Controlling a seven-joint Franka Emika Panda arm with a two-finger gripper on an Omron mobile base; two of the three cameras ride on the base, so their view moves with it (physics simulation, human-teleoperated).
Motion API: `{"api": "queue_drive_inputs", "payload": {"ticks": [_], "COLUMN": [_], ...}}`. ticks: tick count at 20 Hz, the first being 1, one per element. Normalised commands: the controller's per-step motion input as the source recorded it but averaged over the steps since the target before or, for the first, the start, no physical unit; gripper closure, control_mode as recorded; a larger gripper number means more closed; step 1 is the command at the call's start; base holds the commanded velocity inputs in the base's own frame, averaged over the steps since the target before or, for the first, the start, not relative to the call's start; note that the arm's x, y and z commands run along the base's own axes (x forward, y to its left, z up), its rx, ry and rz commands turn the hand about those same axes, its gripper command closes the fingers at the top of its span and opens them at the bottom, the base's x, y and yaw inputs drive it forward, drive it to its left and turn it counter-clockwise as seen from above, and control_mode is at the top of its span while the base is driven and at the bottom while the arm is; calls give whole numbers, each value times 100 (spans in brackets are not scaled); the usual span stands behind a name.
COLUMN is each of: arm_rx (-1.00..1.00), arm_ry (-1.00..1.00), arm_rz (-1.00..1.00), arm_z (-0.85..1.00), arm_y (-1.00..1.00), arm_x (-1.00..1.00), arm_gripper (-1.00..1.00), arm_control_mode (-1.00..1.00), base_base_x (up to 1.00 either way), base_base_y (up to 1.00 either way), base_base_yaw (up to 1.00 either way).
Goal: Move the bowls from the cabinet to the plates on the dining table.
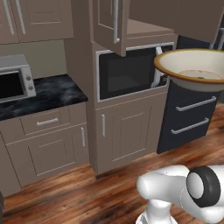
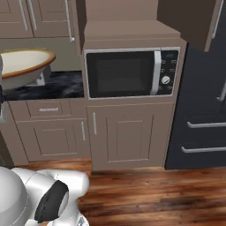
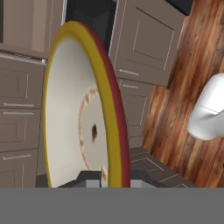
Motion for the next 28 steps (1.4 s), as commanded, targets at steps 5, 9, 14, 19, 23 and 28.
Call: {"api": "queue_drive_inputs", "payload": {"ticks": [5, 9, 14, 19, 23, 28], "arm_rx": [0, 0, 0, 0, 0, 0], "arm_ry": [0, 0, 0, 0, 0, 0], "arm_rz": [0, 0, 0, 0, 0, 0], "arm_z": [0, 0, 0, 0, 0, 0], "arm_y": [0, 0, 0, 0, 0, 0], "arm_x": [0, 0, 0, 0, 0, 0], "arm_gripper": [100, 100, 100, 100, 100, 100], "arm_control_mode": [100, 100, 100, 100, 100, 100], "base_base_x": [-62, -62, -62, -41, -17, -15], "base_base_y": [10, 0, -1, 2, 3, 2], "base_base_yaw": [-4, -3, -4, -13, -22, -22]}}
